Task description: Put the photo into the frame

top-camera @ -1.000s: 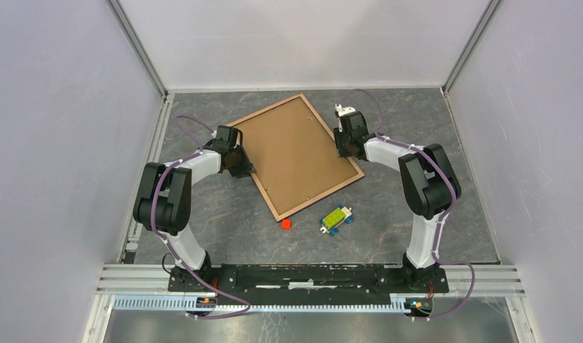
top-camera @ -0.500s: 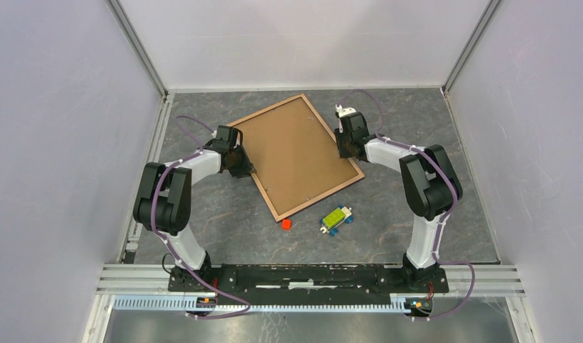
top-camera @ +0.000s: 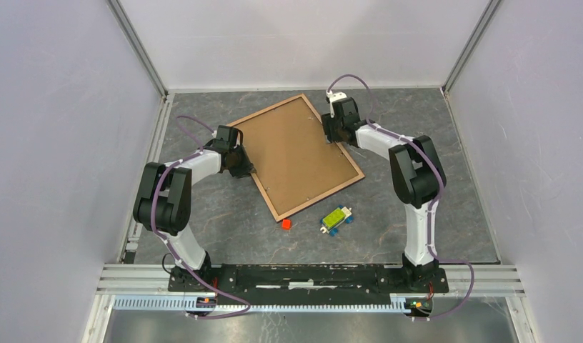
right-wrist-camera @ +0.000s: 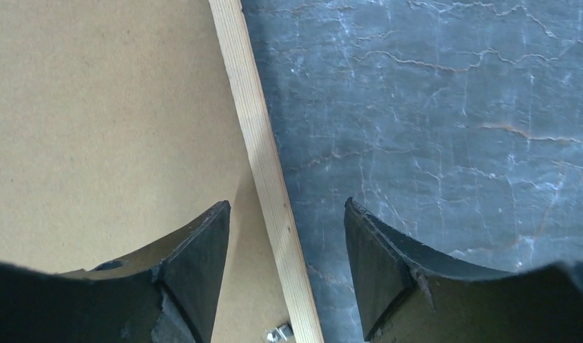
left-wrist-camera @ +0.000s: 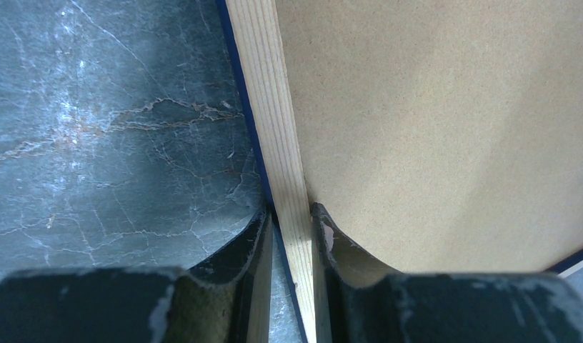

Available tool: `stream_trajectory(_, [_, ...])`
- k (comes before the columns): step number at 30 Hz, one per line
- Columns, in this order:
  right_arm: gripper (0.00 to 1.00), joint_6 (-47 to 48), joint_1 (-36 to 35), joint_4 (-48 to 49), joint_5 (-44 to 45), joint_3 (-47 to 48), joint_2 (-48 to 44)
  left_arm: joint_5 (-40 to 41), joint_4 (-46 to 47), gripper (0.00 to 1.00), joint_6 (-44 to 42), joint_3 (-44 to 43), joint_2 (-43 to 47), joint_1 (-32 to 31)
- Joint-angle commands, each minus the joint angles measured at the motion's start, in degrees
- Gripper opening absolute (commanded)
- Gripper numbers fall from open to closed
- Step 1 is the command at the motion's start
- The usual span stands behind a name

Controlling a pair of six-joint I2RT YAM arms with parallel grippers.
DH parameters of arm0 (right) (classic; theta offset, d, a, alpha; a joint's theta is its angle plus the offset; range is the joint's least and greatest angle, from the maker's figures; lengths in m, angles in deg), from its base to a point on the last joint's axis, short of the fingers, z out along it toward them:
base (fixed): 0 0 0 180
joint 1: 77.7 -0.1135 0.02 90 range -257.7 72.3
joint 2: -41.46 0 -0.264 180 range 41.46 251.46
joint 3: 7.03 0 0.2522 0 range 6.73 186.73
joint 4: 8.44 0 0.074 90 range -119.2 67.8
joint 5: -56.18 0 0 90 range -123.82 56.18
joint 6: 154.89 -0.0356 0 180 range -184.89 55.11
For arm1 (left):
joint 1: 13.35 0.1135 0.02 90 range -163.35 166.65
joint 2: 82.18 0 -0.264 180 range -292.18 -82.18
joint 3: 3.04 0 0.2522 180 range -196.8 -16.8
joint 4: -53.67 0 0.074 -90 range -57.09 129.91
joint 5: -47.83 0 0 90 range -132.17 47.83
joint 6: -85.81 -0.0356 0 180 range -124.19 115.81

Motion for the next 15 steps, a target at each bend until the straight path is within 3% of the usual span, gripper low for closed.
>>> stream_trajectory(1, [0.63,-1.57,-0.26,-1.02,-2.20,3.49,3.01,2.21,-2.99,0.03,-1.92,1.72,-0.81,-0.29])
stream_trajectory(7, [0.50,-2.44,-0.26,-1.57,-4.79,2.78,3.53,2.24,-3.46,0.15,-1.82,1.01,-1.57,-0.26])
stream_trajectory(13, [0.41,-5.96,-0.45,5.66,-9.06,-10.29,-3.98,3.02,-3.78,0.21,-1.74,1.09,-1.31,-0.26])
stream_trajectory(15, [0.40,-7.06,-0.78,8.63,-8.67,-15.42,-7.64,3.46,-3.73,0.16,-1.32,1.47,-0.90,-0.25])
